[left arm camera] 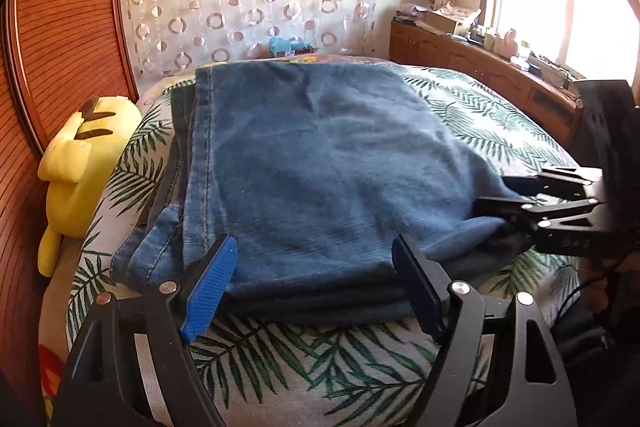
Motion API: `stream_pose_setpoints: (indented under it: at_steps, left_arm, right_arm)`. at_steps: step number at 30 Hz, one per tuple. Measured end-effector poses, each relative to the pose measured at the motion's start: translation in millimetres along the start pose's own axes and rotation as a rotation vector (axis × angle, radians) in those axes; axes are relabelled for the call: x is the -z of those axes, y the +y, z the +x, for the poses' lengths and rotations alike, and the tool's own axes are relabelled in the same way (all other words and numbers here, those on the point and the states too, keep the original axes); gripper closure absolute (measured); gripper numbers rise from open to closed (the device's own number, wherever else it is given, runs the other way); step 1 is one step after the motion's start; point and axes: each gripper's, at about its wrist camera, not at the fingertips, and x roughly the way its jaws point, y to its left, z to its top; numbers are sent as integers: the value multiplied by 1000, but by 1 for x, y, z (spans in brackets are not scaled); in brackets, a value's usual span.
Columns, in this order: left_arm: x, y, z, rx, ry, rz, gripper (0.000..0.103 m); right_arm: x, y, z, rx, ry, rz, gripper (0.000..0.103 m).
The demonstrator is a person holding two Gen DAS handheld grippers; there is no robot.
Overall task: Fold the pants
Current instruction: 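Grasp the folded jeans edge with the right gripper, then lift the jeans edge with the right gripper and fold it over the stack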
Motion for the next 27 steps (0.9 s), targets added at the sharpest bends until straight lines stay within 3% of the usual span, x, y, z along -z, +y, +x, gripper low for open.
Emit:
stream_pose_setpoints:
  at_steps: [14,18,27]
  left_arm:
    - [6,-2,13,-2,39,14,23]
    - [9,-4,15,-13,34,28,23]
    - [9,2,2,4,22,-6,23]
  right_arm:
    - [1,3,0,-32,-15,10,70]
    - [-4,1,-9,-82,-44,31,82]
    - [-29,17,-42,-147,-129,-23,89]
